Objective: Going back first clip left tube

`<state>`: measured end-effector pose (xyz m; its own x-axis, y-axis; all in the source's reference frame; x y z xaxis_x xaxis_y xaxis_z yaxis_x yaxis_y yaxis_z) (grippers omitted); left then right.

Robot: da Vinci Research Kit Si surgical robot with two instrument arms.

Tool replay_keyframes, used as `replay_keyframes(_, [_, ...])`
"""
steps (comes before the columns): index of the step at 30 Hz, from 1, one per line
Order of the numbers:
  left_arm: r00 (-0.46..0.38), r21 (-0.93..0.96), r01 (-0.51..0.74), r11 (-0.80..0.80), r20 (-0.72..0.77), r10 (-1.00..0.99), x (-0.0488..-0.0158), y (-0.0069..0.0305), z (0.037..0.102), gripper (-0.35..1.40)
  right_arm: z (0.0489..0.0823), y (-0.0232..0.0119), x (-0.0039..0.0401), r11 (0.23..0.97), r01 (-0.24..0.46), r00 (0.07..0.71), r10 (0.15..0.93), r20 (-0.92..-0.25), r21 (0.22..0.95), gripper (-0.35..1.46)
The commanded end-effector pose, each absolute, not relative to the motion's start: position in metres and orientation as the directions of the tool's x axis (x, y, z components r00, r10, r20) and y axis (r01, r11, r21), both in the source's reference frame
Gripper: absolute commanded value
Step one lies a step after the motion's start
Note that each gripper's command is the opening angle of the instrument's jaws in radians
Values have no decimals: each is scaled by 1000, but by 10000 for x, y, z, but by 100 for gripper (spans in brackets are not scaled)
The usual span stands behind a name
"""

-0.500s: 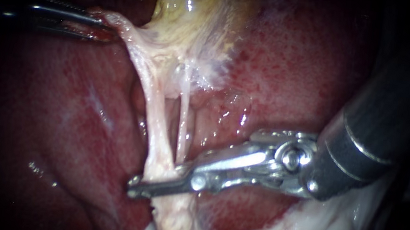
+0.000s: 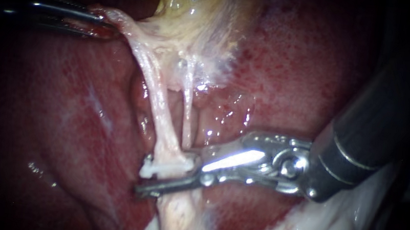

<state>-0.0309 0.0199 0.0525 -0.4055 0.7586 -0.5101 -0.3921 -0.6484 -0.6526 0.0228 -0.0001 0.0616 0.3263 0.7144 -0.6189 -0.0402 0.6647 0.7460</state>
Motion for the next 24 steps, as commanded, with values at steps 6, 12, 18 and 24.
replay_keyframes(6, [-406,-653,-391,-649,-511,758,-307,199,525,-35,609,3,200,790,-66,354,590,-725,610,50])
replay_keyframes(12, [-407,-653,-390,-650,-511,757,-306,199,526,-35,580,18,147,861,-35,364,484,-796,507,50])
replay_keyframes(18, [-407,-653,-389,-650,-511,757,-306,200,526,-35,560,27,93,889,4,389,421,-820,458,50])
replay_keyframes(24, [-407,-653,-389,-650,-511,757,-306,200,527,-35,547,24,68,905,45,469,355,-809,423,50])
